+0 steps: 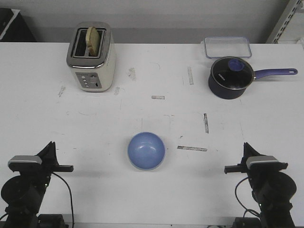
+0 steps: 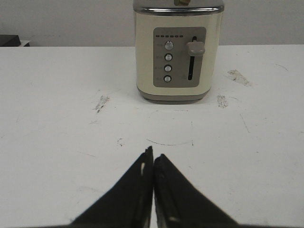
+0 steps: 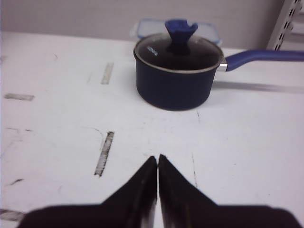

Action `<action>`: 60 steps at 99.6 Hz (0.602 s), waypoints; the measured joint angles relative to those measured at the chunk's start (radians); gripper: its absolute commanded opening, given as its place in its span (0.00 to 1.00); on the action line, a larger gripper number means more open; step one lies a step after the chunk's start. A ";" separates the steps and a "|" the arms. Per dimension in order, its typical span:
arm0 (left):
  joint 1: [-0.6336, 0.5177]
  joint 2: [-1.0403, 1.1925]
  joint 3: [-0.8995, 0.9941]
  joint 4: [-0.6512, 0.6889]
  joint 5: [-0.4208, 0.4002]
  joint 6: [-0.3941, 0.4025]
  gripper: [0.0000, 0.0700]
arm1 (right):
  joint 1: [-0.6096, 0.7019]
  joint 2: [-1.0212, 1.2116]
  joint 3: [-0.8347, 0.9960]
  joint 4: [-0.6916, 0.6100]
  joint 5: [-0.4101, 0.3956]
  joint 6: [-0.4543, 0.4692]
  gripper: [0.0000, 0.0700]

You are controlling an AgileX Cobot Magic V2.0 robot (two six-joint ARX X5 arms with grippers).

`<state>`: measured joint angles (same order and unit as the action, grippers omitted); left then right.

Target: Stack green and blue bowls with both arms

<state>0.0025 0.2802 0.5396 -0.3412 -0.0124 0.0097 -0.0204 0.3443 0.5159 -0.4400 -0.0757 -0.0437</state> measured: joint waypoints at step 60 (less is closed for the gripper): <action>0.000 -0.033 -0.001 0.014 0.000 0.000 0.00 | 0.001 -0.290 0.000 -0.049 -0.003 0.015 0.00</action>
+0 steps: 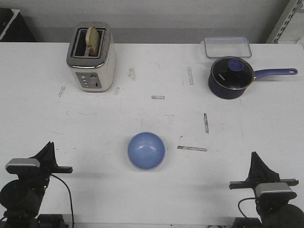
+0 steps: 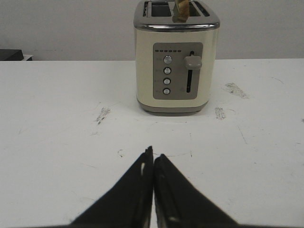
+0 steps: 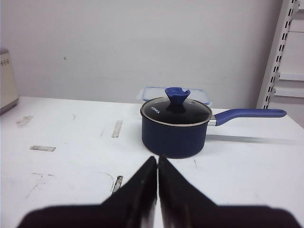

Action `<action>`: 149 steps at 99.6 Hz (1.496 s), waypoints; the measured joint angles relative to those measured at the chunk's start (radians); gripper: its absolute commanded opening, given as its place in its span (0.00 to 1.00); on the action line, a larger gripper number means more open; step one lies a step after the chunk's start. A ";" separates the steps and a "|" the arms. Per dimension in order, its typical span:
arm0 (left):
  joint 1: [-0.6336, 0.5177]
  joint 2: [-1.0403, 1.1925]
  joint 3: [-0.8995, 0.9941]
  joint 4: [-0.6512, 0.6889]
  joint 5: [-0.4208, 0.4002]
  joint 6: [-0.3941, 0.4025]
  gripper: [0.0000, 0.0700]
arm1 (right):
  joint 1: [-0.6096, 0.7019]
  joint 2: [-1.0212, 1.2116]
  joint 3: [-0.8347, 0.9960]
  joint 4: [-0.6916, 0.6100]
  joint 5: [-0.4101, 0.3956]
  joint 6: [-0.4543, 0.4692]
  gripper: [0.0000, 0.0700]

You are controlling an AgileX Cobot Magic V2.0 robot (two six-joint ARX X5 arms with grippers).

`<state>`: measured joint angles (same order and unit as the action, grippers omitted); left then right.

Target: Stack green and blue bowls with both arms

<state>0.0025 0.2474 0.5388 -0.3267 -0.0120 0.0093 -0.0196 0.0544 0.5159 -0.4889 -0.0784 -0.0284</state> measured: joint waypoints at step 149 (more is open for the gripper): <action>-0.001 -0.242 -0.505 0.364 0.010 0.000 0.00 | 0.000 0.000 0.000 0.009 0.001 0.000 0.00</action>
